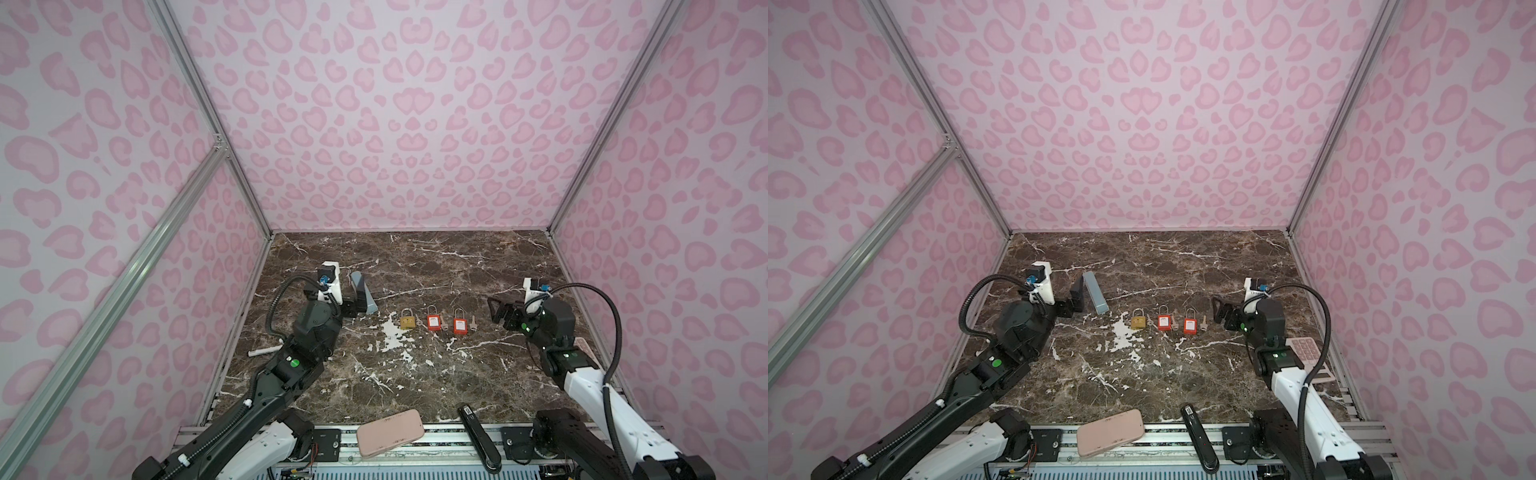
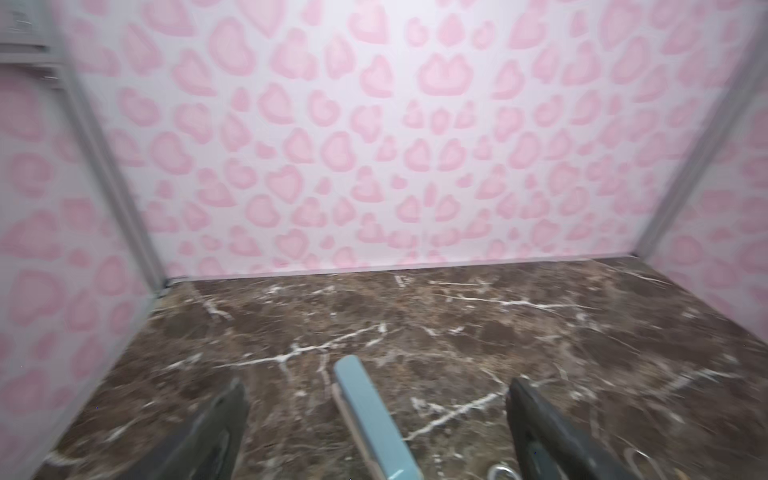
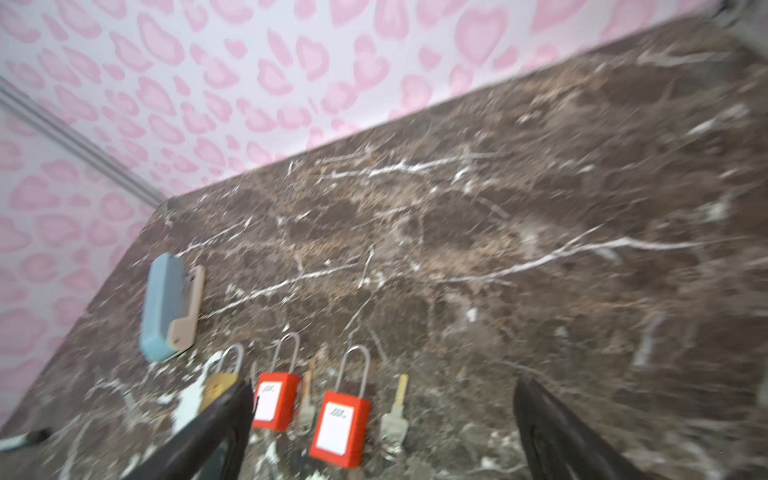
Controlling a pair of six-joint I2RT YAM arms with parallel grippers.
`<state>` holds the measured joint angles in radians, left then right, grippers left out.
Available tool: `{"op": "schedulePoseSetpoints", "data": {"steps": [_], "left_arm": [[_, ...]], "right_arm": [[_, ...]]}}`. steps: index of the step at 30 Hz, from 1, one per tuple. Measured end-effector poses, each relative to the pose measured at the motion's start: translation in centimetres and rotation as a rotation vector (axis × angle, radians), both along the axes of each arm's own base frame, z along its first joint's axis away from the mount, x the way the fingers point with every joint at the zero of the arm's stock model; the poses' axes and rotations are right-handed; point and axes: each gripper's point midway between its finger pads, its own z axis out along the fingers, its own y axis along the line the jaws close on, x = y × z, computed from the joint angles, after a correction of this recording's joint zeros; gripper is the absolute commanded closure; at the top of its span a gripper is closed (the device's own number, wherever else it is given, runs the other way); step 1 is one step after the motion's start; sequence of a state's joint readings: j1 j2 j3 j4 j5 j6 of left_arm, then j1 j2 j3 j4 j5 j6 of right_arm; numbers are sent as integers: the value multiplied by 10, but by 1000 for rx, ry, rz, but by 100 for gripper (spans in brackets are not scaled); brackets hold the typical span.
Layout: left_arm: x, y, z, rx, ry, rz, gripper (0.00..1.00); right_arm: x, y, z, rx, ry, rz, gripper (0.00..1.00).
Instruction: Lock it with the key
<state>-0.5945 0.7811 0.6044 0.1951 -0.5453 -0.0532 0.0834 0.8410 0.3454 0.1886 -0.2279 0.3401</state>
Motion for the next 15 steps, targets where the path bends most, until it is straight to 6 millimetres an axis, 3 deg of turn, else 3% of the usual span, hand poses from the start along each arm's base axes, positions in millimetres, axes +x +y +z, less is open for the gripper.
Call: {"op": "schedulePoseSetpoints", "data": {"steps": [4, 7, 10, 15], "left_arm": [[-22, 48, -13, 57, -55, 145, 2], [-32, 82, -31, 76, -77, 248, 2], [-37, 104, -47, 77, -86, 308, 2], [-37, 122, -77, 60, -69, 344, 2]], "right_arm": [[-4, -31, -6, -97, -65, -153, 2], [3, -40, -4, -142, -82, -195, 2], [15, -43, -8, -171, -51, -210, 1], [32, -57, -14, -219, -24, -286, 1]]}}
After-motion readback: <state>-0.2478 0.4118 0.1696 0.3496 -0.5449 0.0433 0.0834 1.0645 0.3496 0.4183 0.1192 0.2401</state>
